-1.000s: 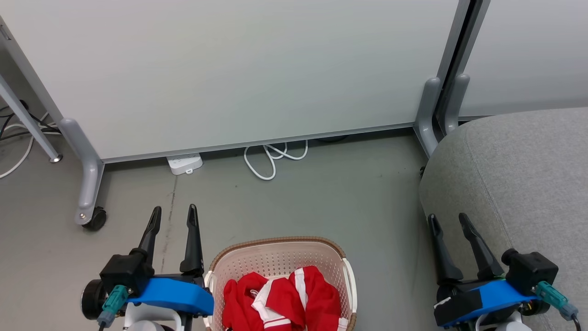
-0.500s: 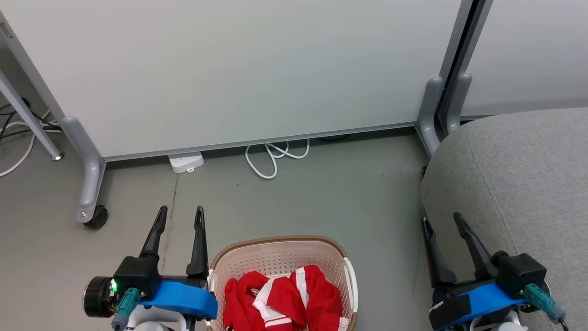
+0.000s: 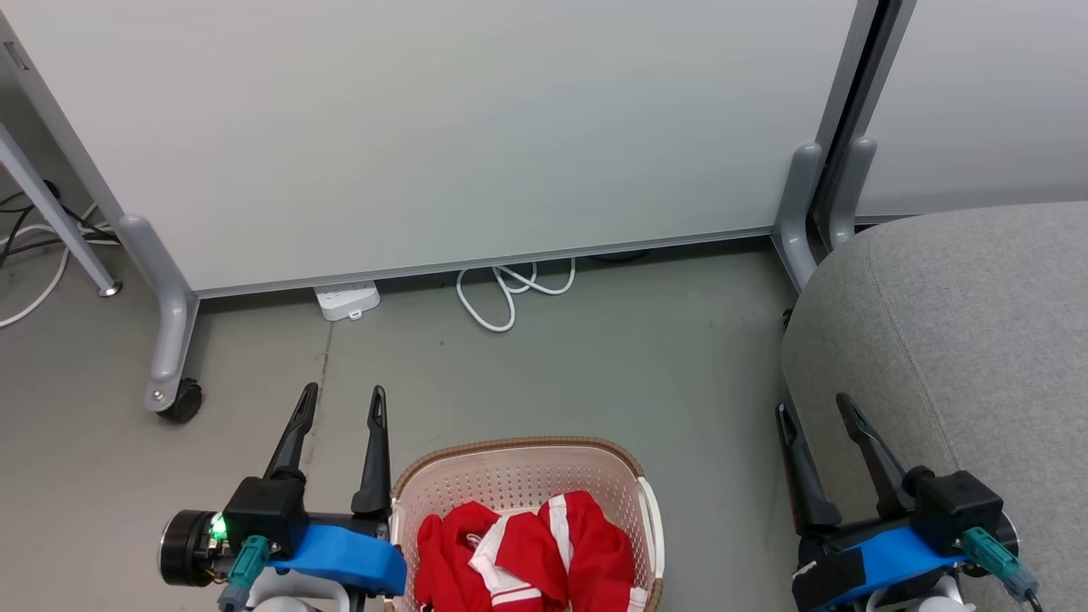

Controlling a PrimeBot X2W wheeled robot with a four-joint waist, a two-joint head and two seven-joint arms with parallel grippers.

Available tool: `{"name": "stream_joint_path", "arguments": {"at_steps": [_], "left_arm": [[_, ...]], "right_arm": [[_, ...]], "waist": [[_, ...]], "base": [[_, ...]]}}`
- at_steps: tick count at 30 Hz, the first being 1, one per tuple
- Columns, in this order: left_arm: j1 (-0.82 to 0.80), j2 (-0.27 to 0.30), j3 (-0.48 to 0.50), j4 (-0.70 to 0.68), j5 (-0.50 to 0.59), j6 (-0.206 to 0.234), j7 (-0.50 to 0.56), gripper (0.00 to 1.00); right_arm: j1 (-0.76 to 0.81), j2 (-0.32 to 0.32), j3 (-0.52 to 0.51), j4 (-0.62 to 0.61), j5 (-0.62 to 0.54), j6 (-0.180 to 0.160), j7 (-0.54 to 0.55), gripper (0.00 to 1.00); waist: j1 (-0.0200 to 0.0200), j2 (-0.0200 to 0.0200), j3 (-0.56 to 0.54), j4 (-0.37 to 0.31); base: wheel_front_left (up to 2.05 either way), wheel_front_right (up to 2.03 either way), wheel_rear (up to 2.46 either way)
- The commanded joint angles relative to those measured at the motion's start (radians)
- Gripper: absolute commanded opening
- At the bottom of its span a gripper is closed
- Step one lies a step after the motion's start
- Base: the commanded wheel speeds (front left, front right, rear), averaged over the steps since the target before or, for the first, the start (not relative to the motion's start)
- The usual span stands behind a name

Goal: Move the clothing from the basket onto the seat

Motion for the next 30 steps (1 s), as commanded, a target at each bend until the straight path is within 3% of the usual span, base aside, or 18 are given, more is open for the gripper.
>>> {"name": "stream_joint_path", "arguments": {"at_steps": [1, 7, 17, 30], "left_arm": [[-0.005, 0.002, -0.003, 0.002, 0.001, -0.002, -0.005, 1.0], [-0.008, 0.002, -0.004, 0.008, 0.007, -0.006, -0.005, 1.0], [-0.098, 0.011, -0.054, 0.071, 0.039, -0.054, -0.005, 1.0], [-0.303, 0.1, -0.245, 0.289, 0.013, -0.067, -0.005, 1.0]], "right_arm": [[0.002, -0.006, 0.0, 0.002, -0.006, 0.0, -0.006, 1.0], [0.001, -0.006, 0.001, 0.003, -0.003, 0.0, -0.006, 1.0], [-0.031, -0.006, 0.006, -0.006, 0.005, 0.0, -0.006, 1.0], [-0.123, -0.005, 0.004, -0.029, 0.006, 0.0, -0.006, 1.0]], "waist": [[0.0, 0.0, 0.0, 0.001], [0.0, 0.0, 0.002, 0.003], [0.0, 0.0, 0.059, -0.011], [0.0, 0.0, 0.238, -0.102]], "base": [[0.0, 0.0, 0.0], [0.0, 0.0, 0.0], [0.0, 0.0, 0.0], [0.0, 0.0, 0.0]]}}
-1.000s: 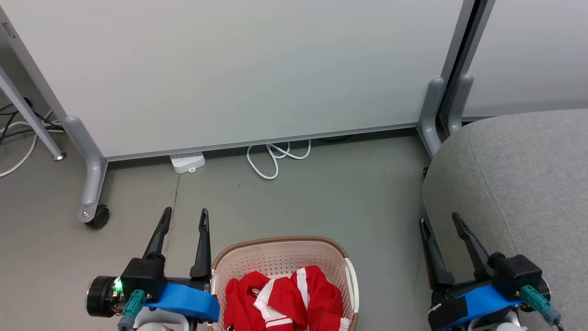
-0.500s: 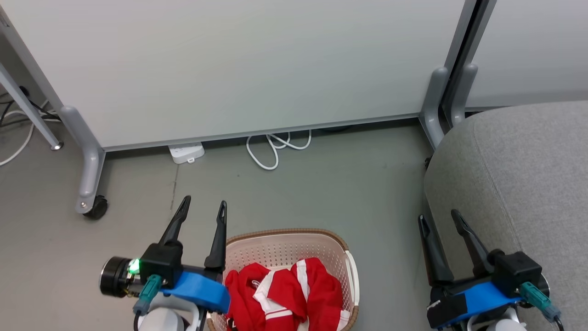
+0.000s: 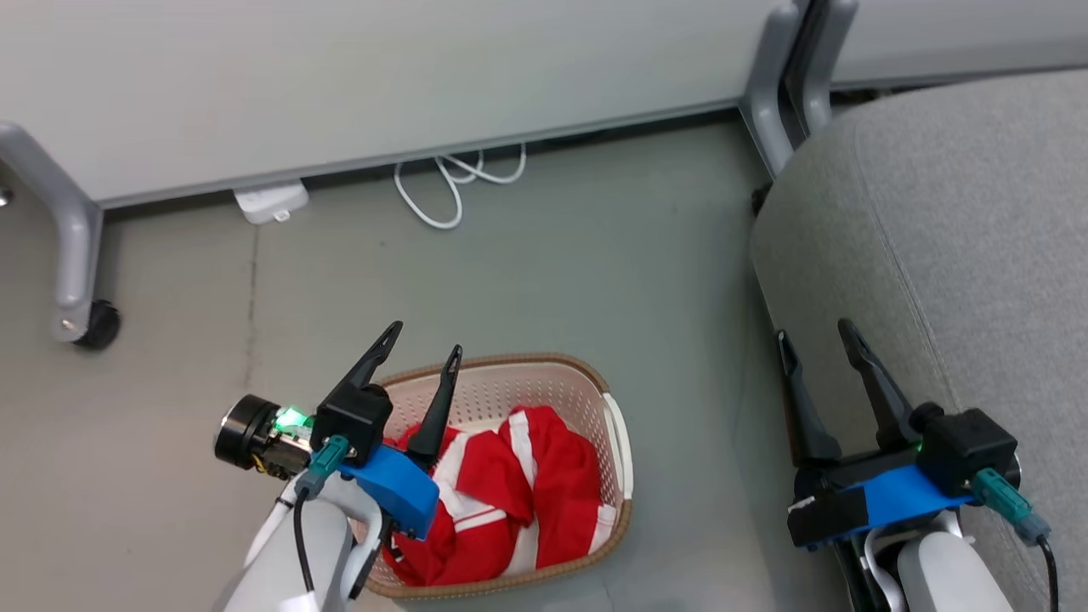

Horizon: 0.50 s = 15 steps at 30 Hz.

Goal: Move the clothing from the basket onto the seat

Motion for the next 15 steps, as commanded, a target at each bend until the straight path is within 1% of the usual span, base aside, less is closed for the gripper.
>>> {"name": "stream_joint_path", "arguments": {"at_steps": [1, 8, 15], "left_arm": [[-0.031, 0.016, -0.019, 0.021, -0.01, -0.003, -0.005, 1.0], [-0.14, 0.079, -0.155, 0.147, -0.058, -0.004, -0.005, 1.0], [-0.25, 0.119, -0.278, 0.262, -0.11, -0.004, -0.005, 1.0]], "right_arm": [[-0.02, -0.005, -0.001, -0.006, 0.001, 0.0, -0.005, 1.0], [-0.077, -0.005, 0.009, -0.025, 0.013, 0.0, -0.005, 1.0], [-0.142, -0.004, 0.023, -0.049, 0.028, 0.0, -0.005, 1.0]], "waist": [[-0.0001, 0.0, 0.051, -0.035], [-0.0001, 0.0, 0.162, -0.082], [-0.0001, 0.0, 0.289, -0.116]], "base": [[0.0, 0.0, 0.0], [0.0, 0.0, 0.0], [0.0, 0.0, 0.0]]}}
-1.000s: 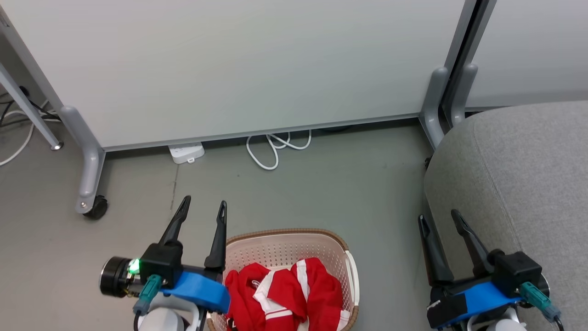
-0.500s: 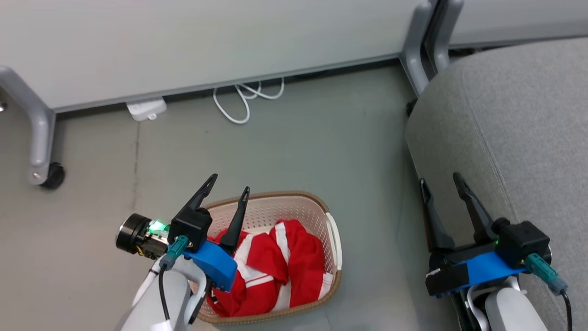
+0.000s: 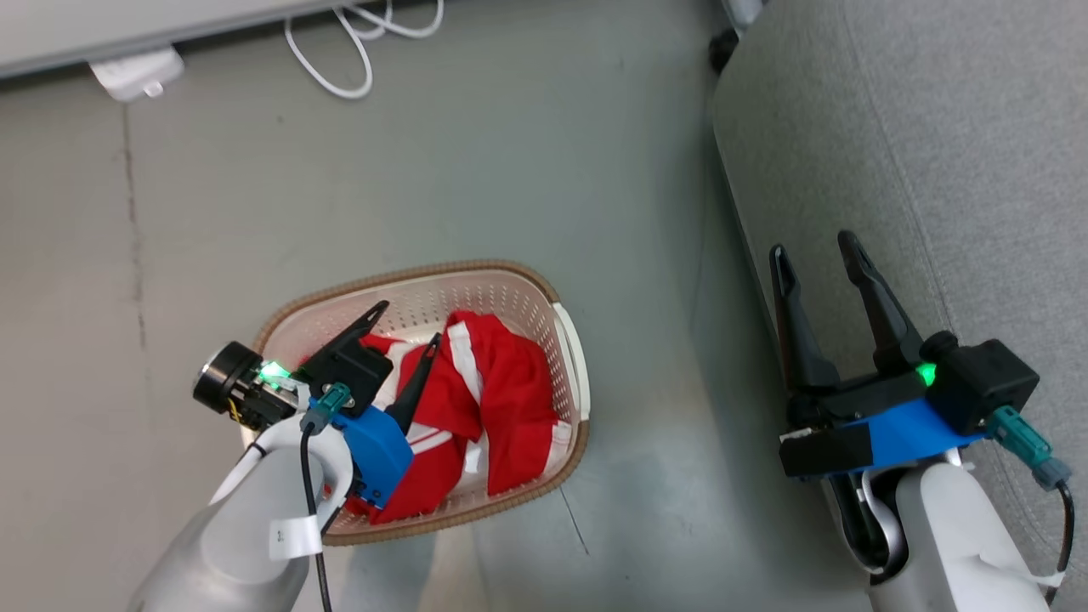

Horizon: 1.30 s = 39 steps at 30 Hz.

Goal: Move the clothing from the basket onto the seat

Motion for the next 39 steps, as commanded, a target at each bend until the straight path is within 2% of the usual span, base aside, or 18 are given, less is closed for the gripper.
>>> {"name": "stream_joint_path", "arguments": {"at_steps": [1, 18, 28, 39], "left_arm": [[-0.037, 0.013, -0.023, 0.024, -0.009, -0.001, -0.005, 1.0], [-0.266, 0.06, -0.316, 0.313, -0.155, -0.001, 0.003, 1.0], [-0.352, 0.08, -0.486, 0.422, -0.211, -0.001, 0.137, 1.0], [-0.439, 0.101, -0.598, 0.451, -0.265, -0.001, 0.245, 1.0]], "right_arm": [[-0.029, -0.003, 0.005, -0.009, 0.009, 0.0, -0.005, 1.0], [-0.161, -0.003, 0.031, -0.072, -0.017, 0.0, -0.005, 1.0], [-0.199, -0.003, 0.038, -0.099, -0.016, 0.0, -0.005, 1.0], [-0.224, -0.003, 0.039, -0.146, -0.012, 0.0, -0.005, 1.0]], "waist": [[-0.0002, 0.0, 0.072, -0.028], [-0.0002, 0.0, 0.351, -0.068], [-0.0002, 0.0, 0.446, -0.084], [-0.0002, 0.0, 0.552, -0.11]], "base": [[0.0, 0.0, 0.0], [0.0, 0.0, 0.0], [0.0, 0.0, 0.0], [0.0, 0.0, 0.0]]}}
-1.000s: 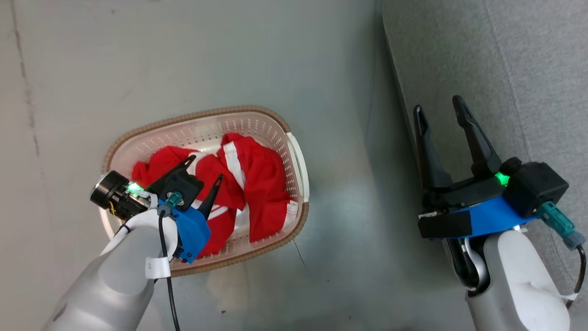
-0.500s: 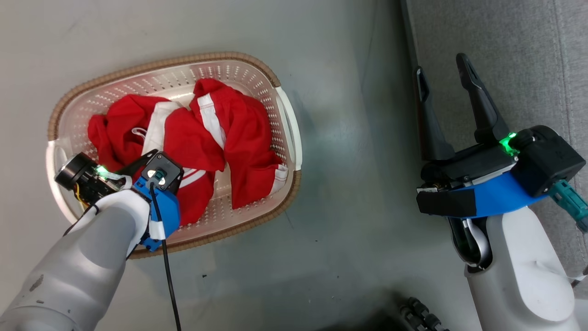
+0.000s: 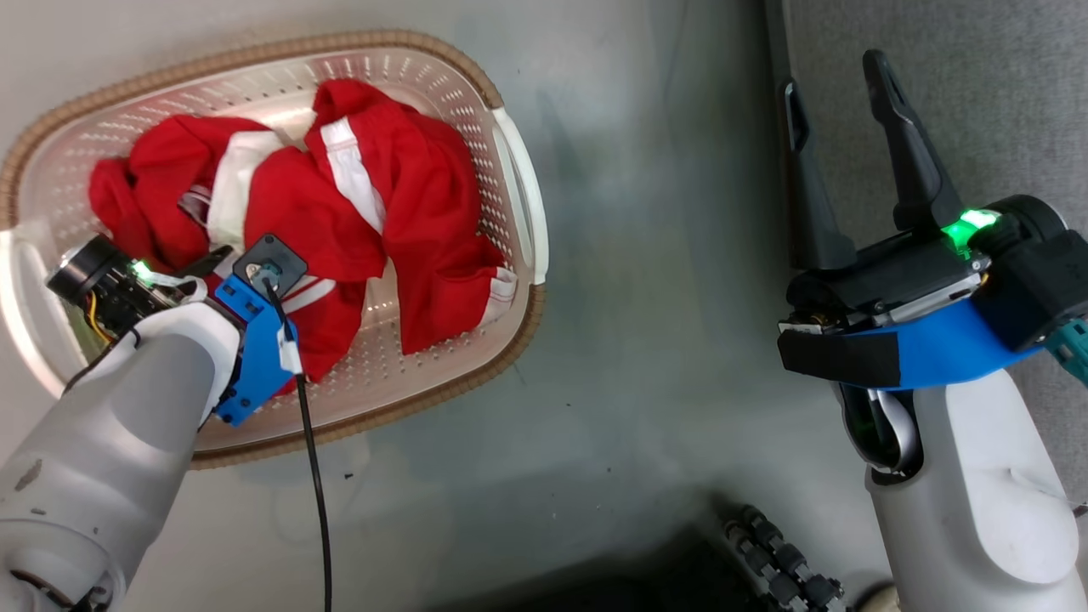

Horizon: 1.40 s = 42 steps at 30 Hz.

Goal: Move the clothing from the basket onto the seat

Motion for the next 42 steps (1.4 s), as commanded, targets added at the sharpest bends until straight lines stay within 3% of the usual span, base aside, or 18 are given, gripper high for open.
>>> {"name": "stream_joint_path", "arguments": {"at_steps": [1, 15, 24, 25, 26, 27, 42], "left_arm": [[-0.027, 0.006, -0.015, 0.005, -0.007, -0.001, 0.019, 1.0], [-0.083, 0.003, -0.049, 0.049, -0.011, 0.001, 0.154, 1.0], [-0.105, -0.002, -0.054, 0.054, -0.018, 0.002, 0.175, 1.0], [-0.105, -0.001, -0.055, 0.056, -0.016, 0.002, 0.179, 0.76], [-0.105, -0.001, -0.056, 0.057, -0.015, 0.002, 0.18, 0.41], [-0.104, -0.001, -0.056, 0.056, -0.014, 0.002, 0.181, 0.0], [-0.073, -0.032, -0.063, 0.031, -0.053, 0.001, 0.152, 0.0]], "right_arm": [[-0.016, -0.003, 0.0, -0.013, 0.003, 0.0, -0.005, 1.0], [-0.019, -0.003, -0.017, -0.063, 0.004, 0.0, -0.005, 1.0], [-0.022, -0.003, -0.016, -0.056, 0.003, 0.0, -0.005, 1.0], [-0.023, -0.003, -0.015, -0.055, 0.004, 0.0, -0.005, 1.0], [-0.025, -0.003, -0.016, -0.053, 0.005, 0.0, -0.005, 1.0], [-0.027, -0.003, -0.016, -0.052, 0.005, 0.0, -0.005, 1.0], [-0.028, -0.003, -0.027, -0.034, -0.012, 0.0, -0.005, 1.0]], "waist": [[-0.0001, 0.0, 0.032, -0.012], [-0.0001, 0.0, 0.1, -0.028], [-0.0001, 0.0, 0.103, -0.026], [-0.0001, 0.0, 0.102, -0.026], [-0.0001, 0.0, 0.101, -0.026], [-0.0001, 0.0, 0.1, -0.026], [-0.0001, 0.0, 0.029, 0.0]], "base": [[0.0, 0.0, 0.0], [0.0, 0.0, 0.0], [0.0, 0.0, 0.0], [0.0, 0.0, 0.0], [0.0, 0.0, 0.0], [0.0, 0.0, 0.0], [0.0, 0.0, 0.0]]}}
